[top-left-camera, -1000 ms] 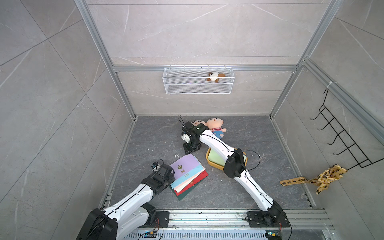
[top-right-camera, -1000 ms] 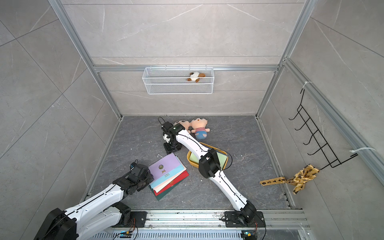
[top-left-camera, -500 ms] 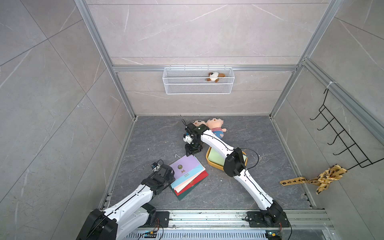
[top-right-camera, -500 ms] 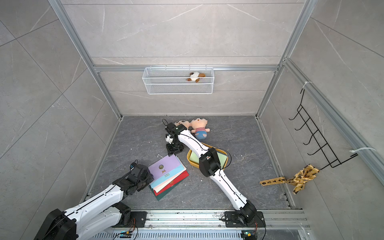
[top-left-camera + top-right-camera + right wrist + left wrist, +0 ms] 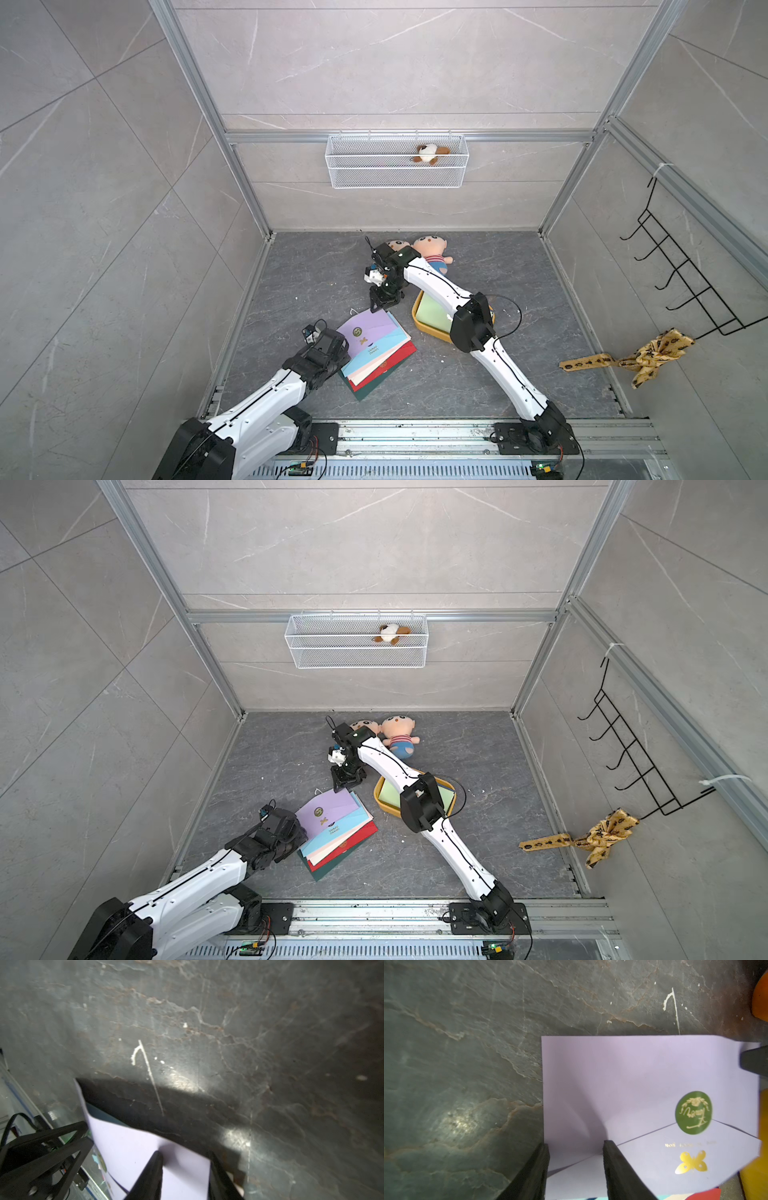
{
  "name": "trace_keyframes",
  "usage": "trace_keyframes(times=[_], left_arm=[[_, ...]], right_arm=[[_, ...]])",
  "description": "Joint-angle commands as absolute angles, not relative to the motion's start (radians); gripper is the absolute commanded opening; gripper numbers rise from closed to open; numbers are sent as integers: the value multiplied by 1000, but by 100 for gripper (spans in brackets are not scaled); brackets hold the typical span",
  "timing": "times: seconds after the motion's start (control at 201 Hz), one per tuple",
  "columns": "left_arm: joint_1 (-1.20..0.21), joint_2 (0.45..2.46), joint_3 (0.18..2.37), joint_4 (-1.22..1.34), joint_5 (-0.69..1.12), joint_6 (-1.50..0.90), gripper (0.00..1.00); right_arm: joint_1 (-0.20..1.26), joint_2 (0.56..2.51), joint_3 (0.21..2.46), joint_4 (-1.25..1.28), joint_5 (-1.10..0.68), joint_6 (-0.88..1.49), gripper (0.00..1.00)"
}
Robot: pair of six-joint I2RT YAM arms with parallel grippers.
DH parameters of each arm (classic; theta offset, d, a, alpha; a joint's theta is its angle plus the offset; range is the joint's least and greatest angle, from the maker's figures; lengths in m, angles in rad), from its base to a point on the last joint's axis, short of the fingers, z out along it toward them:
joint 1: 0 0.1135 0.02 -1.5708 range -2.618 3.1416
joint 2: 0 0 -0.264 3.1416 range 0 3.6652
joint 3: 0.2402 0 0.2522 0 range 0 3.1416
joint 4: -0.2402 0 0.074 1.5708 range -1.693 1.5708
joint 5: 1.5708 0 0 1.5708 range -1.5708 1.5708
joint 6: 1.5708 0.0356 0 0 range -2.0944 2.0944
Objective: Put the sealed envelopes into the storage box
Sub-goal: Pick up the envelope from the center of the board.
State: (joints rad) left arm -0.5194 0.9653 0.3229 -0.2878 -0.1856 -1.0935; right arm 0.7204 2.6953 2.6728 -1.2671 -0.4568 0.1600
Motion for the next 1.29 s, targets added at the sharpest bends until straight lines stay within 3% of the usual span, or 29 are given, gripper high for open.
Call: trace_keyframes(times=[0.0, 0.373, 0.672, 0.831, 0.98, 1.289], left_arm=[[-520, 977, 296, -344, -183, -1100, 48], [-521, 974, 294, -348, -189, -1097, 48], [-521, 973, 294, -349, -187, -1094, 48], [-521, 963, 296, -354, -184, -1089, 49], [-521, 915, 327, -396, -198, -1079, 58], [-521, 667, 498, -545, -209, -1049, 65]], right_arm=[[733, 2587, 2654, -1260, -545, 140, 36], [733, 2465, 2551, -1227, -644, 169, 32], [753, 2490, 2510, -1240, -637, 153, 29], [755, 2503, 2523, -1243, -620, 145, 15], [753, 2472, 2554, -1246, -605, 132, 0], [683, 2246, 2627, -1203, -628, 98, 0]])
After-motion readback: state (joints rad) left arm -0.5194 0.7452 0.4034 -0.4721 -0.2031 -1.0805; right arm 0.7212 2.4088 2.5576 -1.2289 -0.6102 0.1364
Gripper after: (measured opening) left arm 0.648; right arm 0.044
